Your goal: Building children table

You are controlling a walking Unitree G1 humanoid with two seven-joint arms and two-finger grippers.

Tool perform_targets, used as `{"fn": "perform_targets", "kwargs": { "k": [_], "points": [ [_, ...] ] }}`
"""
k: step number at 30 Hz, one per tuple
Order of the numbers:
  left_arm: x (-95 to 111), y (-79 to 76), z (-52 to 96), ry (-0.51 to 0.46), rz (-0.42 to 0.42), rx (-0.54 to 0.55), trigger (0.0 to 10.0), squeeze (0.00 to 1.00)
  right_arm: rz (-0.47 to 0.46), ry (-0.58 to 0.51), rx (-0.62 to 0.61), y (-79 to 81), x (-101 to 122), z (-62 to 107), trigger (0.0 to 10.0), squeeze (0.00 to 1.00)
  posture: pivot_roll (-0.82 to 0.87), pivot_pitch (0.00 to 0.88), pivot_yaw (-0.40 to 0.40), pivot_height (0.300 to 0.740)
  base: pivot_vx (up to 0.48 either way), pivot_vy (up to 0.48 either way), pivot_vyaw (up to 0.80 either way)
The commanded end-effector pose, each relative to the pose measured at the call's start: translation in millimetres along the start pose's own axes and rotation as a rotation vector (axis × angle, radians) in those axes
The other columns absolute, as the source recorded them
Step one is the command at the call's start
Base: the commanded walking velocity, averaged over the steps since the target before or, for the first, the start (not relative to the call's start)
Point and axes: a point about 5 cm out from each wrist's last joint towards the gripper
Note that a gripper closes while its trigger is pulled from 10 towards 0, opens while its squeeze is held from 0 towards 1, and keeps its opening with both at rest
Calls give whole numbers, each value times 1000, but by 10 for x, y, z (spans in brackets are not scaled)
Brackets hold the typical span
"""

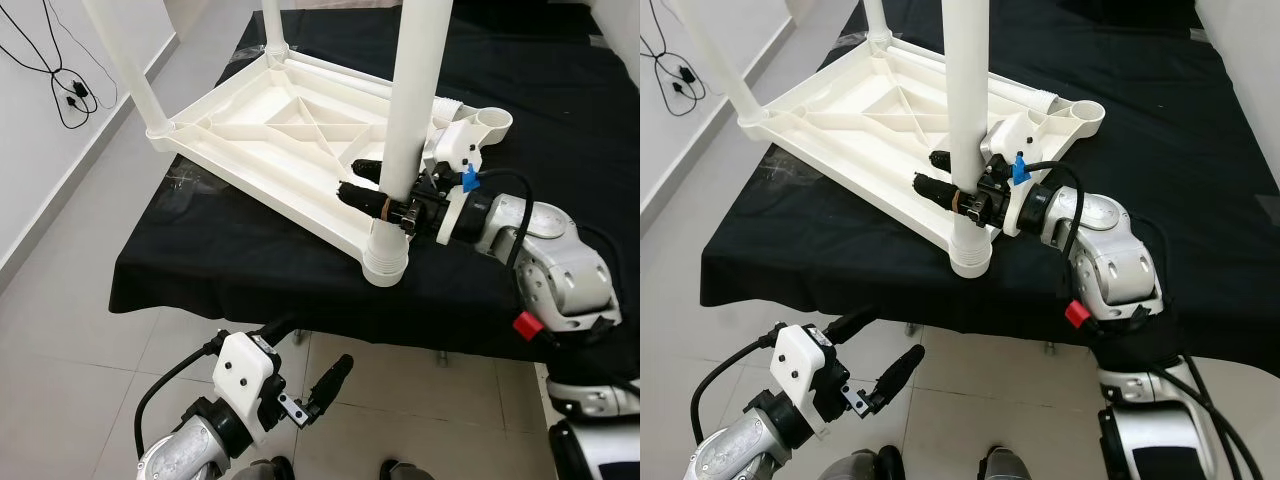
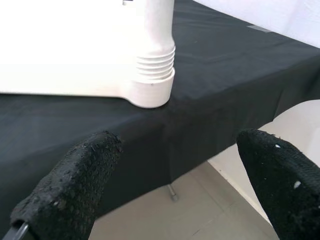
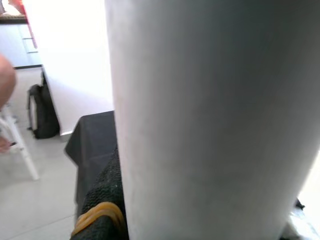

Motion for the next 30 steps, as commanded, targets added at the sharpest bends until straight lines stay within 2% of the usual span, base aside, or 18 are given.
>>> {"fn": "perform_targets", "kwargs": {
  "k": [1,2,4,6,11,19,30],
  "points": [
    [-48,27,26,14,18,10,10000,0,-107,243,-17,197,-561,22,10000,0,0,272,66,740,0,0,0],
    [-48,36,24,15,16,11,10000,0,-109,248,-56,238,-583,-2,10000,0,-1,271,66,740,0,0,0],
    [-48,36,24,15,16,11,10000,0,-109,248,-56,238,-583,-2,10000,0,-1,271,66,740,0,0,0],
    [-49,51,21,16,13,11,10000,0,-110,258,-136,297,-594,-45,10000,0,-4,270,68,740,0,0,0],
    [-50,60,17,16,11,11,10000,0,-109,275,-200,323,-600,-74,10000,0,-6,268,69,740,0,0,0],
    [-49,64,2,12,10,13,10000,0,-107,358,-350,400,-647,-111,10000,0,-7,271,62,740,0,0,0],
    [-47,69,-3,9,10,14,10000,0,-111,378,-414,437,-620,-155,10000,0,-6,272,63,740,0,0,0]
  ]
}}
Point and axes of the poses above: a point about 5 cm out from each wrist's last joint towards the gripper, its own z axis pointing back from the gripper into the wrist, its own x axis along the axis of the wrist's last joint, y = z × x, and after that the axes turned 9 degrees about z, right-handed
